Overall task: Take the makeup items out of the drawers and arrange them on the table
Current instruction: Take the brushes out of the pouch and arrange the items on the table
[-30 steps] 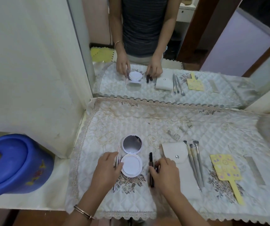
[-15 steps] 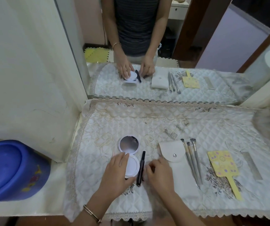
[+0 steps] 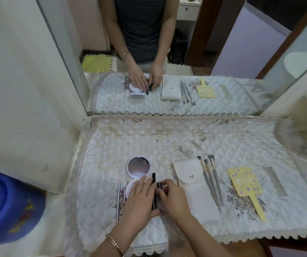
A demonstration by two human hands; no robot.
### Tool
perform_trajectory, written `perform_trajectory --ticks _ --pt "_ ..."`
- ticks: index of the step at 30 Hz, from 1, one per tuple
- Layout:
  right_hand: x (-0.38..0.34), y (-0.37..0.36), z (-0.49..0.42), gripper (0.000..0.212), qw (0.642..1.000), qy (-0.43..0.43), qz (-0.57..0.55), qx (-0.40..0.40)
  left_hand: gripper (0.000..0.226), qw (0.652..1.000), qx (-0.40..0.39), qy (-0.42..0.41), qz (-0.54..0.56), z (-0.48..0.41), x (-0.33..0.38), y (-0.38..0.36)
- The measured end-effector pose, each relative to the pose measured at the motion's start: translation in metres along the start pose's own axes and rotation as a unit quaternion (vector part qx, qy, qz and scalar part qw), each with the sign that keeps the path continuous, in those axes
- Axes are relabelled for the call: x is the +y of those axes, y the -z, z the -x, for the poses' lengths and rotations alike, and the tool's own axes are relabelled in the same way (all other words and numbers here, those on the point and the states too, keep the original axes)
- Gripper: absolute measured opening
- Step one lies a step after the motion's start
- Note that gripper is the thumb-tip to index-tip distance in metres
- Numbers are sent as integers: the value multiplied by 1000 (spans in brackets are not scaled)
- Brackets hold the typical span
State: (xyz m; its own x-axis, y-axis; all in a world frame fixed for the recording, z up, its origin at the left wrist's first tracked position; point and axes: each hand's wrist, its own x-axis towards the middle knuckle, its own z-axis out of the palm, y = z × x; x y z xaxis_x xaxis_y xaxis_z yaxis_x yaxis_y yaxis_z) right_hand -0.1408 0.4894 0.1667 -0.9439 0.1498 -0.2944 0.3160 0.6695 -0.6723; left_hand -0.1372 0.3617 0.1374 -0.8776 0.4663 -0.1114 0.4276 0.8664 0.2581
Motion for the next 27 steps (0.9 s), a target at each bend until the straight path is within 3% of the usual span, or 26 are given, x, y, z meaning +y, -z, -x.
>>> perform_trajectory --ticks 4,8,10,14,19,27 --pt "1 7 1 20 1000 19 7 -1 89 999 26 2 -22 -3 4 -1" --pt "19 34 3 18 980 71 89 165 83 999 -17 25 15 -2 2 1" --pt "38 48 1 36 972 38 121 198 81 999 -33 28 24 -3 5 7" --pt "51 55 -1 69 991 -44 104 72 66 999 -17 6 31 -11 6 4" --pt "39 44 4 69 991 -33 116 60 52 1000 21 0 15 -17 5 -6" --pt "28 30 9 70 995 -30 82 40 59 998 56 5 31 -16 7 -1"
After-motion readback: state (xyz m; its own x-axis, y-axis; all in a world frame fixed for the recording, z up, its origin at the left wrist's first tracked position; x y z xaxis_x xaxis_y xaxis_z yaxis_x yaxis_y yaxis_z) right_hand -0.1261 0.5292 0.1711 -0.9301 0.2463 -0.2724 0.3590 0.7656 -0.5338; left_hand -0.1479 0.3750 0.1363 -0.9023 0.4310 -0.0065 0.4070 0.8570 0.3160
